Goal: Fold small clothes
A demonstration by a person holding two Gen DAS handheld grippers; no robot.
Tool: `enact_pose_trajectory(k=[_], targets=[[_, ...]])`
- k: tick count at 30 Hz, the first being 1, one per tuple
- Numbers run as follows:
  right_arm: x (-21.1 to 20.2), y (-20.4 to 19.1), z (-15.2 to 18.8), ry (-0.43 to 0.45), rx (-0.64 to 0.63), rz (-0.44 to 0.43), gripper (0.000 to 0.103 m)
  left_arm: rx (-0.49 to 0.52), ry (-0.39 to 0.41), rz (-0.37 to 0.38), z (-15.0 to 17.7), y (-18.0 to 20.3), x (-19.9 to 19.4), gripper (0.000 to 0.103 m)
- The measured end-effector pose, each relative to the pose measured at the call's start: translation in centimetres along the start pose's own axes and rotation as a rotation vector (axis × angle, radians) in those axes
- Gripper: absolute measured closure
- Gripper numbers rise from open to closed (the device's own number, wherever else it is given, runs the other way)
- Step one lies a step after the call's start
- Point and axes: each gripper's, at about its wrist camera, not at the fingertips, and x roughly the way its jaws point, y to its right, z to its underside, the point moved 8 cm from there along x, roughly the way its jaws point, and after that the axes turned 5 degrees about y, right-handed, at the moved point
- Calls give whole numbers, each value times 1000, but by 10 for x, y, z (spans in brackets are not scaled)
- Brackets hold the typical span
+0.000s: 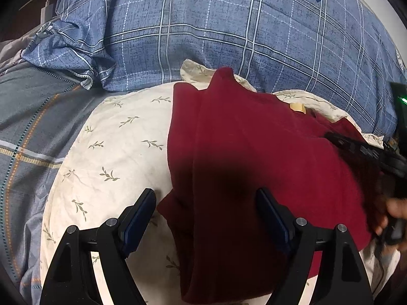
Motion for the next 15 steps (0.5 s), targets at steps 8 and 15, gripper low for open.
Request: enact_pose_trajectory(k=[8,15], targets=[[-61,34,20,73,45,19,47,12,17,-9,2,1,-8,22],[-72,92,65,44,107,95,42,23,23,2,5,3,-15,22]])
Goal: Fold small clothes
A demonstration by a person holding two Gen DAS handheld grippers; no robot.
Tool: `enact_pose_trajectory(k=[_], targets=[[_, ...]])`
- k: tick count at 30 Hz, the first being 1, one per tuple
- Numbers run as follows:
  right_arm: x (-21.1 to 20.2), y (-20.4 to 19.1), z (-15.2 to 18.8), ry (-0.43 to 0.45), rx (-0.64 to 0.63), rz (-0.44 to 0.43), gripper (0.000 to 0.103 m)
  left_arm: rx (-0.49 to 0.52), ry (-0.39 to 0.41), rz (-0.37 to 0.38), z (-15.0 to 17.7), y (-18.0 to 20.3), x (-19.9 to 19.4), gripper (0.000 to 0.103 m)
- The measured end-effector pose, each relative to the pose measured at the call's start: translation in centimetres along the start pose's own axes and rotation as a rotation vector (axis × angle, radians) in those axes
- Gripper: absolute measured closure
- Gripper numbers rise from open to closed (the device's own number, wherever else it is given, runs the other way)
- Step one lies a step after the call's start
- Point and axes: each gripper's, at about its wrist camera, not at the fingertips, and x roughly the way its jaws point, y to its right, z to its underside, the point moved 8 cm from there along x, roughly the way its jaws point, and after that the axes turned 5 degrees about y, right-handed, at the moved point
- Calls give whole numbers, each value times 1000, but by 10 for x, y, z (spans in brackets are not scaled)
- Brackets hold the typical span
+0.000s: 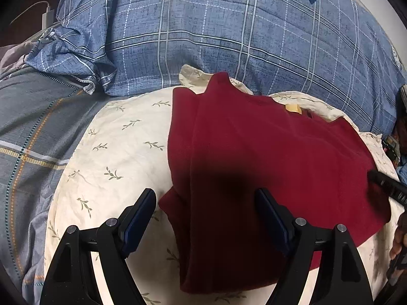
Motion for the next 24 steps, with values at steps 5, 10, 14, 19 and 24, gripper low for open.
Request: enact_pose_trajectory(k=[5,10,14,19,24], targets=[[-12,-10,13,49,-83,21,42,16,4,-13,4,1,1,22],[-27,-29,24,84,-88,7,31,3,4,-13,5,-1,4,21],[-17,-34,47,94,-74,-7,24,13,12,-21,6,-2,5,20],[-20,-36,49,127,-89,4,23,27,22,-31,6,-1,4,20],[-22,-36,50,138,-93,10,23,39,40,-37,6,2,-6,20]])
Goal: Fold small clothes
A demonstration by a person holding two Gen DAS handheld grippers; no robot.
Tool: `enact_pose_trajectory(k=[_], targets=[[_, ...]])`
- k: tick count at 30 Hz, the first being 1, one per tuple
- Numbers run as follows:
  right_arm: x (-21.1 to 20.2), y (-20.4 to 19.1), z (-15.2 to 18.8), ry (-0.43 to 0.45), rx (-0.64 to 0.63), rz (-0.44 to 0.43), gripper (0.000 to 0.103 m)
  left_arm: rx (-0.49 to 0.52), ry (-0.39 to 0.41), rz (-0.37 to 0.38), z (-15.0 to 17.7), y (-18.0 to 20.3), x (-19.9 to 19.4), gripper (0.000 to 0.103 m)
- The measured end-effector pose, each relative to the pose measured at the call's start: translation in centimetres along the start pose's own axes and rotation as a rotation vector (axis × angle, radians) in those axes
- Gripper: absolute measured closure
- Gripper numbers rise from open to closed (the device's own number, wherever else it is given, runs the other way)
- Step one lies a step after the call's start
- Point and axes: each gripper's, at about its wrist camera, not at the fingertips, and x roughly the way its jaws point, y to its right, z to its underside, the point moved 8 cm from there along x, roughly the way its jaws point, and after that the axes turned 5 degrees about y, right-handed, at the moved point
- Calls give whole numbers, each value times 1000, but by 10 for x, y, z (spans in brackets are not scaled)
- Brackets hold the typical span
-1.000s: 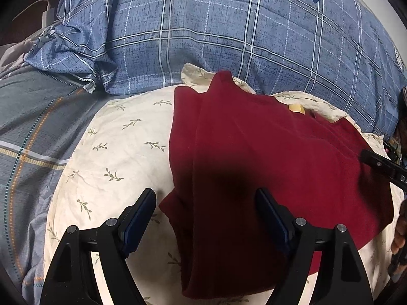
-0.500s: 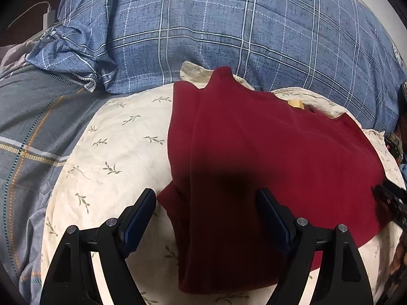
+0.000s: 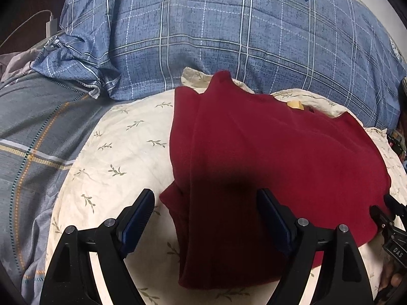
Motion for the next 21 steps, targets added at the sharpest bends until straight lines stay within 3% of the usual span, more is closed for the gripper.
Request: enact_pose_trajectory(k=[7,11,16,21], targets=[[6,-4,3,-23,-17,-13,13,11,23,9,1,2,-11,20],[-1,-7,0,-32,-6,21,12,21,50,20,-1,5,-20,20],[-18,-20,-12,-19,75,-29,12,38,60,31,0,8,-26,20],[-15,-33,-20,-1,50,-26,11,49,57,32,1,9,-26,20]])
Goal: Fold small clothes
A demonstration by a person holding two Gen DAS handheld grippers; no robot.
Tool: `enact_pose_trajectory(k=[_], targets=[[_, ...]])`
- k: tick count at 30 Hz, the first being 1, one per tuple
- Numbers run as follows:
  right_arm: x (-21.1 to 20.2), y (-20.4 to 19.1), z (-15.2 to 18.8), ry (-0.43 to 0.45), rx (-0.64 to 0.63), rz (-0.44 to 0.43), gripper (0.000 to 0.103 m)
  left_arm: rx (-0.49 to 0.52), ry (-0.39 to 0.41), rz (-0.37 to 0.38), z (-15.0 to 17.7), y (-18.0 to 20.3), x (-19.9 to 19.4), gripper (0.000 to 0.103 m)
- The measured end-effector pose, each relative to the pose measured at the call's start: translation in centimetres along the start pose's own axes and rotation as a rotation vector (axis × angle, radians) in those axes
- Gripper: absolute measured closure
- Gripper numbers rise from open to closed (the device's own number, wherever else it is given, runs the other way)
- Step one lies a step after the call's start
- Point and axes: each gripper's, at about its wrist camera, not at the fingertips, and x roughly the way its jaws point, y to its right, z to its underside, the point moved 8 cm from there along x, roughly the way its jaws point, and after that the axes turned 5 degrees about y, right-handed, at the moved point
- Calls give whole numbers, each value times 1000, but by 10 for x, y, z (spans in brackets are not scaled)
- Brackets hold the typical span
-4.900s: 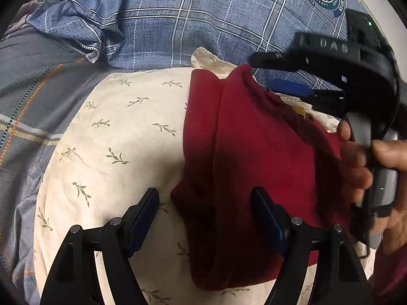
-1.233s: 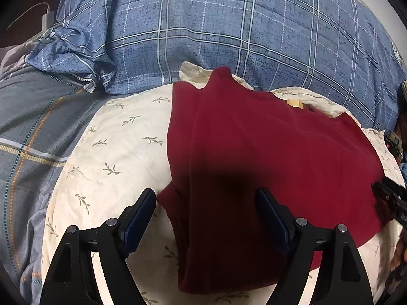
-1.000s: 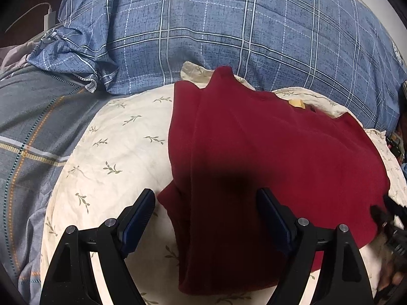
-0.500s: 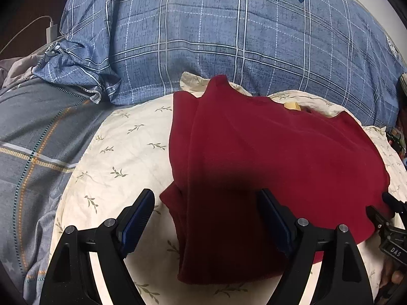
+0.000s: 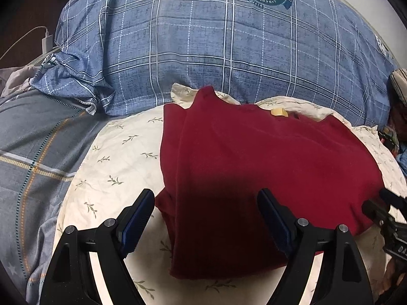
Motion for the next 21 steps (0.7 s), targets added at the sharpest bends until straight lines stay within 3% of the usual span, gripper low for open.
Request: enact_pose_trajectory(k=[8,12,15,21], targets=[[10,-2,-19,29,101,-42,12,-13,-6,7,-1,-3,2,20],[26,-20,-19,-42,83,-112,12,-24,-19,13,-1,-3,6,20],[41,-34,-17,-100,26,-103,12,-17,-22,12,-2,-3,8,20],[51,-49,-22,-125,72,-136,11,-29,-26,1,-3,-7,12,20]])
